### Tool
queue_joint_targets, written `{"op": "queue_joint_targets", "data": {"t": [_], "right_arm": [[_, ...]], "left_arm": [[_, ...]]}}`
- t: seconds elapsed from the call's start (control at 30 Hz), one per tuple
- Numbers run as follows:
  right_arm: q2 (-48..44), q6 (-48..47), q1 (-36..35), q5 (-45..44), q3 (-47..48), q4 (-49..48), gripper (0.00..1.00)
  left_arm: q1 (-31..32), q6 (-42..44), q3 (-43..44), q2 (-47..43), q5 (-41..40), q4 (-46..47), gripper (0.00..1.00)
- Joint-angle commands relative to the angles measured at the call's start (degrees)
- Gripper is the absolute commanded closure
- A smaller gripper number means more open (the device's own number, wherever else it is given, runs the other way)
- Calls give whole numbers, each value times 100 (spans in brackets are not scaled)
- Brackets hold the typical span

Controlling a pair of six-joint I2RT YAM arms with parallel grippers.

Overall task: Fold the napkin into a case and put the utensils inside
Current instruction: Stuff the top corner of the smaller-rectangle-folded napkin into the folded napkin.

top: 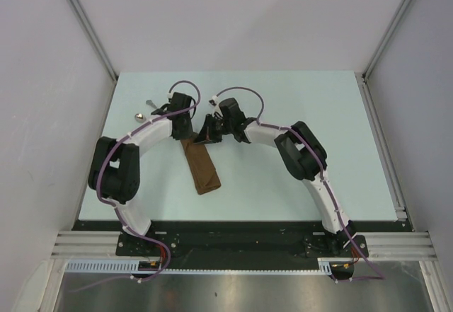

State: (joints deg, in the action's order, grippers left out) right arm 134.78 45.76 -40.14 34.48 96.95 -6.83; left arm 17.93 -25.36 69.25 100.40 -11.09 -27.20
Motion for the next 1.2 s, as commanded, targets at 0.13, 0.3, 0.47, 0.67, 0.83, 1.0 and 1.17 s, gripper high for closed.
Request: {"op": "queue_joint_targets", "data": {"t": [0.13,0.3,0.47,0.67,0.83,1.0,1.17], "right_arm": [[294,144,-64,-55,263,-205,98],[382,144,-82,-99,333,-170,99],[531,170,-99,-117,404,-161,99],[690,170,-117,-161,536,-108,100],[918,179,-161,-205,781,-11,100],[1068,232,-222,-240,975,50,100],[971,135,-179,-231,826,50,100]], "left_arm": [[8,120,-79,76,-34,13,77],[8,137,-149,146,98,75,75],[8,128,-123,305,20,57,80],[8,137,-175,147,89,241,94],[61,163,-377,-3,379,549,100],[70,32,-395,181,739,759,100],[61,-100,-692,42,1065,1111,100]]}}
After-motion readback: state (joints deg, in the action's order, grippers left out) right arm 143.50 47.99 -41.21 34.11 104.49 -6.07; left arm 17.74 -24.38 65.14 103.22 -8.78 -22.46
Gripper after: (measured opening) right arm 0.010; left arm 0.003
